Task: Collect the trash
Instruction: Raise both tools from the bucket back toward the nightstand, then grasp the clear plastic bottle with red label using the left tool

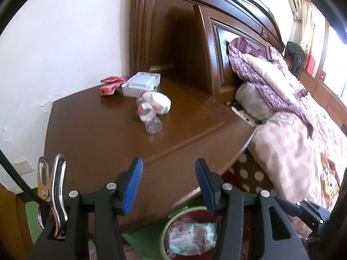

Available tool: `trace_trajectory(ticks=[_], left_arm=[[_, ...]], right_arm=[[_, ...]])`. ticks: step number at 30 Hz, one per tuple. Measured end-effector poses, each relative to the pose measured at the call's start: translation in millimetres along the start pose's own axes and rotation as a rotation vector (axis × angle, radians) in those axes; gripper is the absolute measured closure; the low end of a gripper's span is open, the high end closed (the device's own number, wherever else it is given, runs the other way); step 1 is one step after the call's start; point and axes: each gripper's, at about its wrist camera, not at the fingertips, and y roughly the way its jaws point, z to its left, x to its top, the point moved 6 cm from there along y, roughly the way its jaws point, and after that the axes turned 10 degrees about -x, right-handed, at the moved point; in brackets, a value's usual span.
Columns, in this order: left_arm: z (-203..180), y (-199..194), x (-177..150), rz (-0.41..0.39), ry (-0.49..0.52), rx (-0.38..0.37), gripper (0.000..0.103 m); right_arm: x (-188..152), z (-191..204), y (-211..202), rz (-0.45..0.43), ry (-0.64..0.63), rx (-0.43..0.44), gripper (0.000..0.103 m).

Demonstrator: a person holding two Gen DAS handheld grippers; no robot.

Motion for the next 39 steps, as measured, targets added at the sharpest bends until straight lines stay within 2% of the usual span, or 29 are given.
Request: trace_trajectory(ticks=[8, 14, 17, 20, 25, 31, 39], left_arm=[[13.1, 47.8, 39.3, 0.015, -0.007, 0.046, 0.050], [25.4, 77.4, 51.4, 0.037, -0.054, 0.075, 0.050], [32.9, 87.5, 54.9, 0.041, -0.075, 0.089, 0.050], [40.4, 95.9, 56.7, 0.044, -0.099, 0.103, 0.050], [52.5, 110.1, 57.5, 0.059, -0.127, 0.123, 0.050], [66.3, 124.7, 53.0, 0.094, -0.138, 0.180, 0.050], [73.9, 126.3, 51.5, 0.080, -0.156, 0.169, 0.050]], right_arm=[[56.1, 0.2, 16.0, -0.118, -0.003, 0.012, 0.056], [93.4, 5.5, 42.9, -0.187, 0.021, 0.056, 0.056], [101.5, 6.2, 52.5, -0.210, 0.035, 0.057, 0.056], [103.3, 5.2, 65.0, -0.215, 0.049, 0.054, 0.056], [91.6, 2.4, 90.4, -0.163, 0.095, 0.082, 0.056], [84.3, -2.0, 104.0, -0.138, 0.105, 0.090, 0.056], [82.3, 0.7, 109.9, -0.122, 0.101, 0.092, 0.056]])
